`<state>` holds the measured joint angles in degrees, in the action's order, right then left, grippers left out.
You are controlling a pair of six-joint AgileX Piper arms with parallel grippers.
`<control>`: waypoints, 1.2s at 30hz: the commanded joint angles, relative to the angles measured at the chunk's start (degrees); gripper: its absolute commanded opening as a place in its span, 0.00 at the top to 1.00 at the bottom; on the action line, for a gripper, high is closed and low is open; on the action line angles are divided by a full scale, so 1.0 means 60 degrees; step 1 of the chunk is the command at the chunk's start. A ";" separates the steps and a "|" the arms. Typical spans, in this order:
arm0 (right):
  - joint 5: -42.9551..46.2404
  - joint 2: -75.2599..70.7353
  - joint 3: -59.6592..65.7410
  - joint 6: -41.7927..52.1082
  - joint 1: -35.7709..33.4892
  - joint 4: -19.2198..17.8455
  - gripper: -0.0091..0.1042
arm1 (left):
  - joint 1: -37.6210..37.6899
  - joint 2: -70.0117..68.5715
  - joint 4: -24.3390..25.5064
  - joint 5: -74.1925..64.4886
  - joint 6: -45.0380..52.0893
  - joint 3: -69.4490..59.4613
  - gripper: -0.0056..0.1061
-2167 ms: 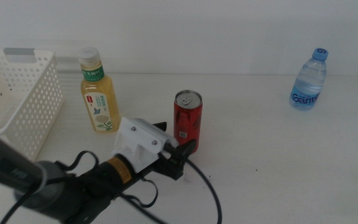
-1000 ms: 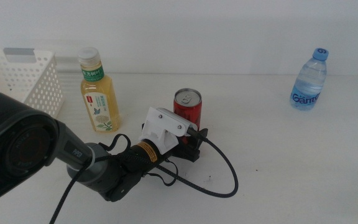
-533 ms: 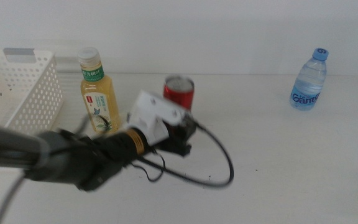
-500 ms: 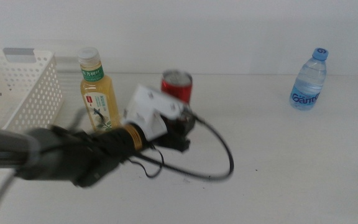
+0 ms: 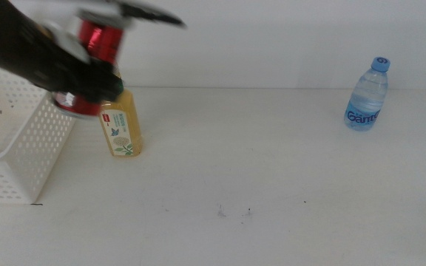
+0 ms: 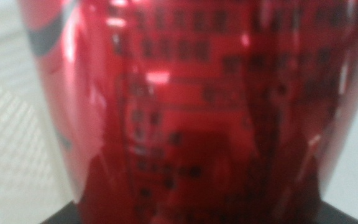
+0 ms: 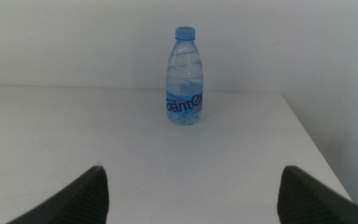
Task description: Use arms to grab the bottles and put them into the dustbin to the left of the table.
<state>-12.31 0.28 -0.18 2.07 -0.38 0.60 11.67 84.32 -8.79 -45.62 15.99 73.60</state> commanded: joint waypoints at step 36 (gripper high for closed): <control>0.0116 -0.0047 0.0029 0.0058 0.0063 -0.0100 0.28 | -0.4886 0.6335 -0.0470 -0.2007 0.2083 0.3968 0.61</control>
<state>-12.31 0.28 -0.18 2.07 -0.38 0.60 -17.65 122.59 -11.16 -58.58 28.43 96.52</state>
